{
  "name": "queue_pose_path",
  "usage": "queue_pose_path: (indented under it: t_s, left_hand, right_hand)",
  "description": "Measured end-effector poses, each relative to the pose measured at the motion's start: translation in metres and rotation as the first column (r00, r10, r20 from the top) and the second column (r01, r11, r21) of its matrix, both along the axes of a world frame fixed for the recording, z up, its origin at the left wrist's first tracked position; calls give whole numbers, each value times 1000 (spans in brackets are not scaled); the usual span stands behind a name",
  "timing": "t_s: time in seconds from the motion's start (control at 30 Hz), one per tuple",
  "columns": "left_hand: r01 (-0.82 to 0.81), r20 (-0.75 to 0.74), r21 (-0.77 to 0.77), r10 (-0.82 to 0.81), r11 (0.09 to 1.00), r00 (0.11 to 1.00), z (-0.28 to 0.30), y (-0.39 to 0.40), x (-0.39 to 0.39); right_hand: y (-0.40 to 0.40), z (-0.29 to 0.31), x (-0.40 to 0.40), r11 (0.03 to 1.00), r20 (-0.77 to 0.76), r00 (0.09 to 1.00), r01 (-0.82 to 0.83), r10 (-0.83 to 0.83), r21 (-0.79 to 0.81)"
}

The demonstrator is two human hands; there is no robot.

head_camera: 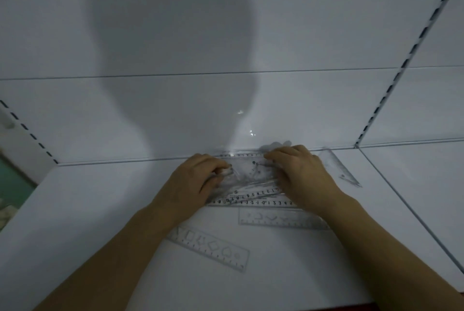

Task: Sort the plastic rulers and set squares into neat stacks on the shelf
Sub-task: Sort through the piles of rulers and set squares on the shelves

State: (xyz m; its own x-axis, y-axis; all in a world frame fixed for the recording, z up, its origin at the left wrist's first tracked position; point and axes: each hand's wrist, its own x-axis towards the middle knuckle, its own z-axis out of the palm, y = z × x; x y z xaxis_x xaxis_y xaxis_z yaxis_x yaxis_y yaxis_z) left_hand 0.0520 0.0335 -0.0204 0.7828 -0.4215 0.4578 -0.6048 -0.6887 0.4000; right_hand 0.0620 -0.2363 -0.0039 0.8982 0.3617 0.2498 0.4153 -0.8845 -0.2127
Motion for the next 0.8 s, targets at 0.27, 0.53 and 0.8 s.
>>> queue_pose_path:
  t_s: [0.27,0.53,0.8]
  left_hand:
    - [-62,61,-40,65,997,996,2,-7,3]
    - [-141,114,-216,168,966,979,18,-3,-3]
    - [-259,-276,-451,142,854,951,46,-27,-28]
  right_hand:
    - [-3,6,4,945,298,953,-148,57,293]
    - [13,14,-13,712,89,996,-85,33,697]
    - [-2,62,-38,569,-232,930,31,285,822]
